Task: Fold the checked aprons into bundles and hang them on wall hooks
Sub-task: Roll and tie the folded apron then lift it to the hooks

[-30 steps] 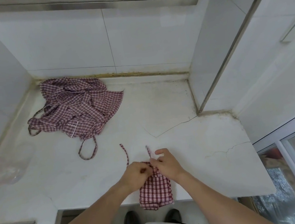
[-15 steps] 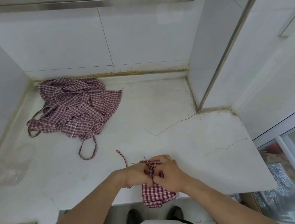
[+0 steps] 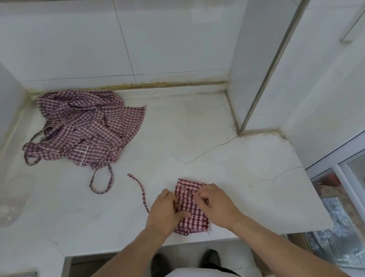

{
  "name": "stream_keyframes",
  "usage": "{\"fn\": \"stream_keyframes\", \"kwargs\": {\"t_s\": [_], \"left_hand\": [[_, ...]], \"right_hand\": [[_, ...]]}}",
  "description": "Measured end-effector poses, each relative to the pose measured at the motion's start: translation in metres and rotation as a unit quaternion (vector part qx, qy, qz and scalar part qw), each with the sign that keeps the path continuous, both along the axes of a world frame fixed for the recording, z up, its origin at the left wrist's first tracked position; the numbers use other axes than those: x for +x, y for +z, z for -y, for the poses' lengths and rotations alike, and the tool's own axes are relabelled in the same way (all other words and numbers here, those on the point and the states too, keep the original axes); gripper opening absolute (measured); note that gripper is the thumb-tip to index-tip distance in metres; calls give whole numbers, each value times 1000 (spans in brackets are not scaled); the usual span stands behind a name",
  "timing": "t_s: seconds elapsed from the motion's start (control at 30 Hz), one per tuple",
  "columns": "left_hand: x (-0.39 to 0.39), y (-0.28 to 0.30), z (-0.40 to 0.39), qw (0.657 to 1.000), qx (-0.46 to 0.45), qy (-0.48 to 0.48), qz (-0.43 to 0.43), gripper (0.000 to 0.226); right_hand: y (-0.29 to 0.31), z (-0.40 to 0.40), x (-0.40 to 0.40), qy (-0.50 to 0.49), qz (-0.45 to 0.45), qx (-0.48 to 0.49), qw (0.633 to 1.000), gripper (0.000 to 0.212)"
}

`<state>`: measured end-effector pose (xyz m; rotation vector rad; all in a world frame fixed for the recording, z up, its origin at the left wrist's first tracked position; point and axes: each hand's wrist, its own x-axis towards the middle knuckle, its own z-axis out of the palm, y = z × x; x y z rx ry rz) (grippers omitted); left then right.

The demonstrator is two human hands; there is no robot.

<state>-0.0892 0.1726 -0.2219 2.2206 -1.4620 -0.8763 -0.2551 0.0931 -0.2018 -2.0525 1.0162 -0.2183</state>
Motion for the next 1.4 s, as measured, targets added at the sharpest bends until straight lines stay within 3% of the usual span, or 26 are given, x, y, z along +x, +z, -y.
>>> {"fn": "stream_keyframes", "kwargs": {"t_s": [0.27, 0.53, 0.63, 0.77, 0.97, 1.07, 1.13, 1.2, 1.27, 1.4], "left_hand": [[1, -2, -1, 1000, -3, -9, 11, 51], [-7, 5, 2, 975, 96, -60, 190, 56], [-8, 2, 4, 972, 134, -48, 188, 64], [-6, 4, 6, 963, 144, -71, 215, 68], [-13, 11, 13, 968, 181, -45, 171, 60], [-21, 8, 18, 966, 173, -49, 187, 60], [-21, 8, 17, 964, 135, -46, 226, 59], [-21, 9, 18, 964, 96, -39, 245, 54], [-24, 10, 20, 967, 76, -40, 238, 46], [-30, 6, 18, 976, 45, -44, 210, 39]], "right_hand": [[-8, 11, -10, -47, -9, 21, 999, 34], [15, 43, -43, -33, -115, 65, 991, 40], [25, 48, -54, -72, -104, 66, 990, 45], [33, 43, -58, -102, -4, 182, 978, 45], [7, 49, -90, -180, -57, 189, 964, 36], [-10, 47, -81, -175, -160, 75, 969, 37], [-11, 37, -69, -149, -227, -46, 961, 18], [-10, 20, -52, -155, -168, -143, 963, 17], [-10, 2, -36, -141, -84, -170, 972, 17], [-16, -11, -19, -132, -44, -5, 990, 26]]}}
